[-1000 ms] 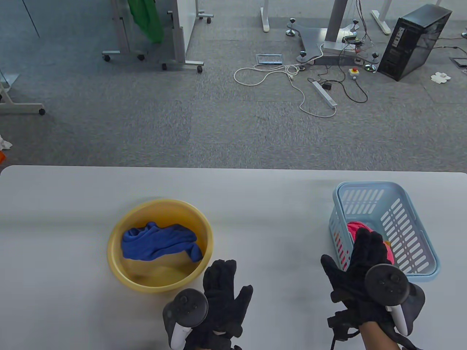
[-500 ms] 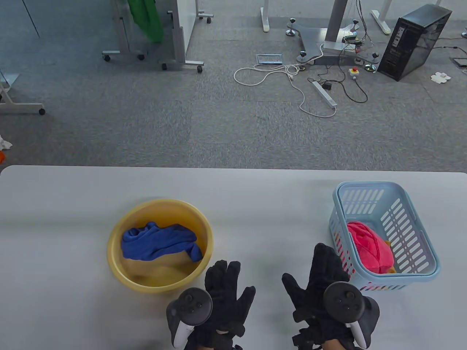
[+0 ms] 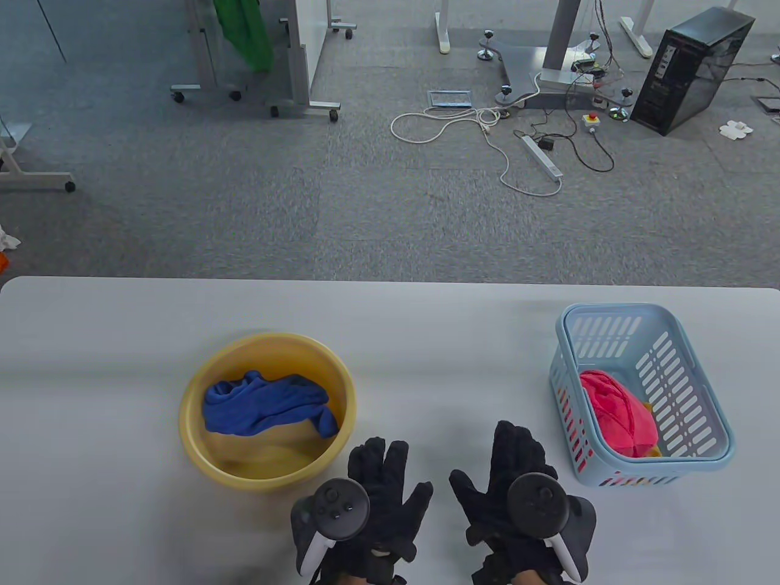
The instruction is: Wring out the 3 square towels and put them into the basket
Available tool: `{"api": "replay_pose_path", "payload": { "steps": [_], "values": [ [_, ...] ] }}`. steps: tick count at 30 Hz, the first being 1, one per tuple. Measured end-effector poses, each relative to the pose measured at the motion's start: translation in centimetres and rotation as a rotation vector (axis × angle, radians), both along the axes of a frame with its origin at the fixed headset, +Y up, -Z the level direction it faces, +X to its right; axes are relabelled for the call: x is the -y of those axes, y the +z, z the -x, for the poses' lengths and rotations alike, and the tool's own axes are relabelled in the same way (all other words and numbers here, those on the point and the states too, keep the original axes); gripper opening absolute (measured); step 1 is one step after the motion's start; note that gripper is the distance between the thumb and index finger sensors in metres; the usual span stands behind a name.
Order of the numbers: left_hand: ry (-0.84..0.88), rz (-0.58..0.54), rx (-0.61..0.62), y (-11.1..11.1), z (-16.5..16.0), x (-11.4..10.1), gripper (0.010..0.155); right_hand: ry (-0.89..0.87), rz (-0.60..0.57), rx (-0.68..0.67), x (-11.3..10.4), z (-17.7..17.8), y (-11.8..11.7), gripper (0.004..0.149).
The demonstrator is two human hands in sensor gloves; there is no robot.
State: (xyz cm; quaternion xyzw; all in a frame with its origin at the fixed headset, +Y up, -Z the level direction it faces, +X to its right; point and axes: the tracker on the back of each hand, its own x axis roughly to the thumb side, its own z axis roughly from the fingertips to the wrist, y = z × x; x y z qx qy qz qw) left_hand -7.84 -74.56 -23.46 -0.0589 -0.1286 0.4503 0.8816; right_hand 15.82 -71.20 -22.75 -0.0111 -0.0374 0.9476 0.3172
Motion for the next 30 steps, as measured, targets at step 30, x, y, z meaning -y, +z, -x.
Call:
{"api": "replay_pose_path", "payload": {
  "steps": [30],
  "values": [
    [-0.371,-0.22,0.068,-3.5,0.8,-7.9,0.081,-0.153,0.022,-0.043,-1.3,-1.6,1.1,0.096]
  ]
}}
